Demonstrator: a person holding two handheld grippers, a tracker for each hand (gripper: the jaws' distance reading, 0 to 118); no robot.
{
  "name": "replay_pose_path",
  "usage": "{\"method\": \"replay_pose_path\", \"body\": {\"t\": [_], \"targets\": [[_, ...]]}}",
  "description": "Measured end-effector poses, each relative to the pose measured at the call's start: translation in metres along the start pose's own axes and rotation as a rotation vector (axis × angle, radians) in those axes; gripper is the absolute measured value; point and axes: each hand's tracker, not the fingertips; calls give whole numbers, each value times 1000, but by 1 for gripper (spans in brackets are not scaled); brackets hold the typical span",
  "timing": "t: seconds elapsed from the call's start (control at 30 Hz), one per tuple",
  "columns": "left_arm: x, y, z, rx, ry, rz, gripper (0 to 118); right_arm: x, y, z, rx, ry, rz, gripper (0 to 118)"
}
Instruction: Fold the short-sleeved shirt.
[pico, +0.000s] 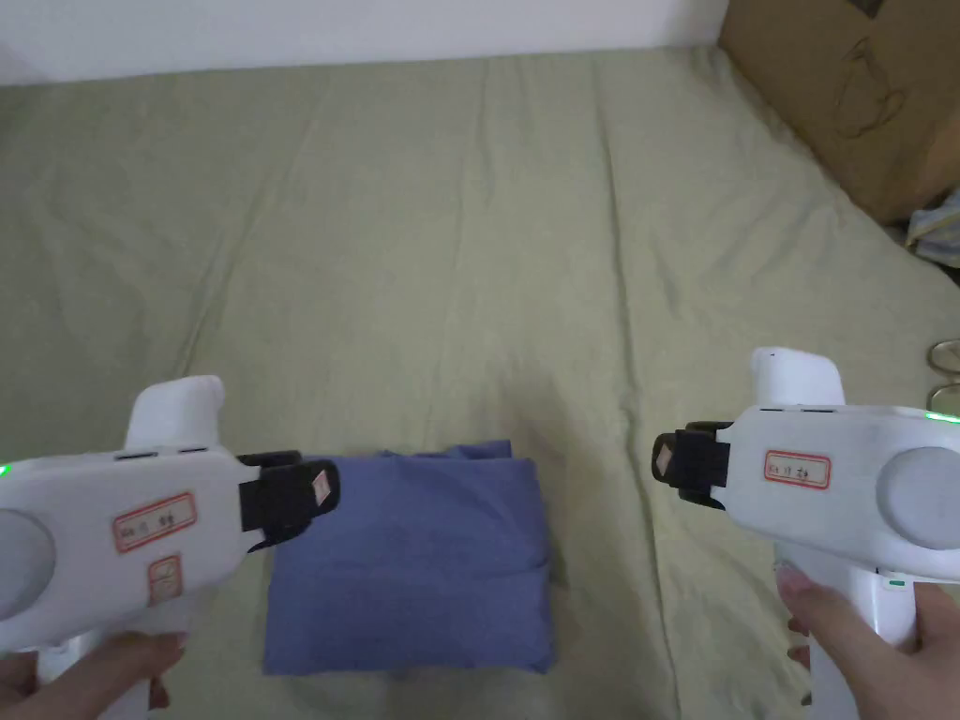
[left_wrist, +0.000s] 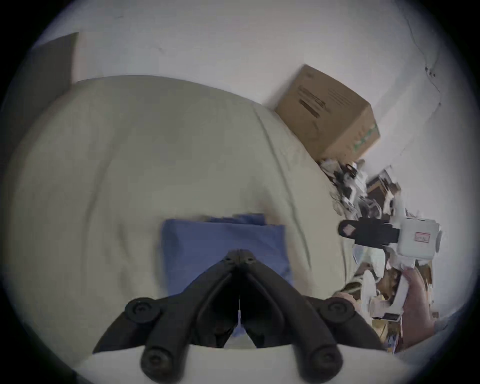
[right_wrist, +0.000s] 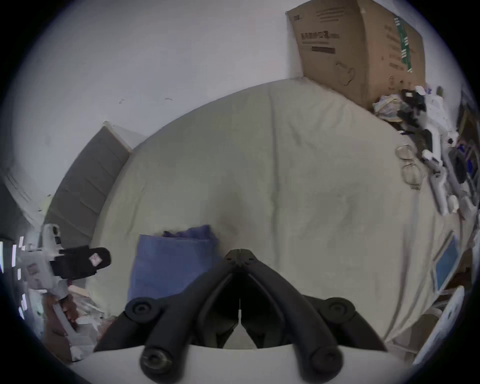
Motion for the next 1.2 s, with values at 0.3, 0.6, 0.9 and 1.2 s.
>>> {"method": "replay_pose_path", "body": {"t": [0.3,0.6,0.9,1.2], "targets": [[-75,-40,31,12,76,236,0,-66,-17,-88,-248,151,75,1],[-104,-47,1,-66,-63,280,1,-45,-27,-127,-342,115,60,1],[-144,-36,-66,-63,-526,393,118,-34,-28,-122,-352,102,81,1],[-107,-33,-156,-316,-736,409,118,-30,-32,-121,-340,115,44,1]]}}
